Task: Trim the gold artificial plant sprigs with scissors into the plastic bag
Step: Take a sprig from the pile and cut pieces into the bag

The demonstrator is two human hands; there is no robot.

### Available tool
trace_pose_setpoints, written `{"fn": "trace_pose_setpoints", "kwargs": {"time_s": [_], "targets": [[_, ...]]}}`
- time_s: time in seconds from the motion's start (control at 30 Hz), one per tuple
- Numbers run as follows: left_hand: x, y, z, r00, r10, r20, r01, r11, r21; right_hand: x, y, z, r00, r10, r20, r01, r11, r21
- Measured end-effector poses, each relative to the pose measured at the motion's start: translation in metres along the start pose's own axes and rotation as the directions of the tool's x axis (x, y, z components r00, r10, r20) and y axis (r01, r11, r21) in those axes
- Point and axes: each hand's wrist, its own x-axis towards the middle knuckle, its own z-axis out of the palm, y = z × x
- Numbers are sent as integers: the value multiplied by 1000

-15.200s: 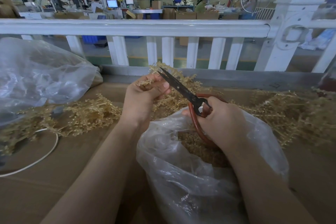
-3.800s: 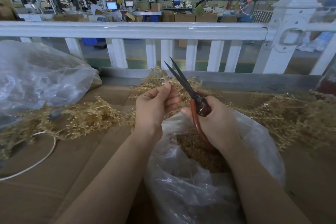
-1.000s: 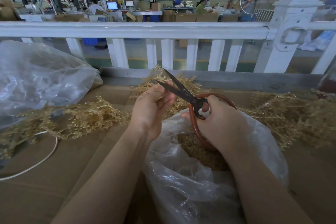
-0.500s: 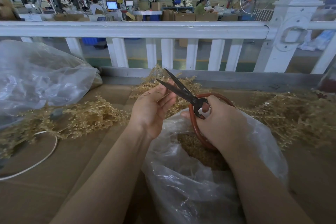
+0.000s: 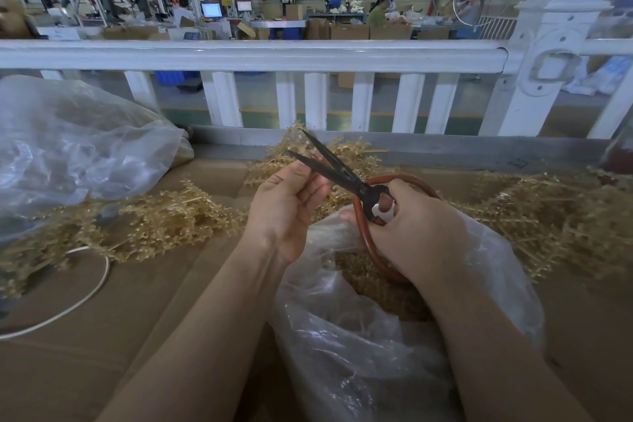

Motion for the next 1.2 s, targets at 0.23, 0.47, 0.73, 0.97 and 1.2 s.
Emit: {"fn": "trace_pose_setpoints", "kwargs": {"time_s": [0.23,0.47,0.73,0.97,1.2], "targets": [[-1,-1,1,999,-31,10,32,997,-74,-2,-3,-3,1000,16,19,-16,1000,19],[-3,0,1,999,-39,32,42,994,-99,0,-2,-2,999,14,40,-17,998,65],[2,-3,-3,995,42,90,-34,995,-94,-2,-2,-1,999,-26,20,25,996,82],[1,-4,-3,987,149,61,-146,988,-47,-2,-1,-1,999,-32,23,31,999,44],[-3,-5,2,989,147,10,-147,989,-20,-5,-3,-2,997,-65,-51,68,996,50]]}}
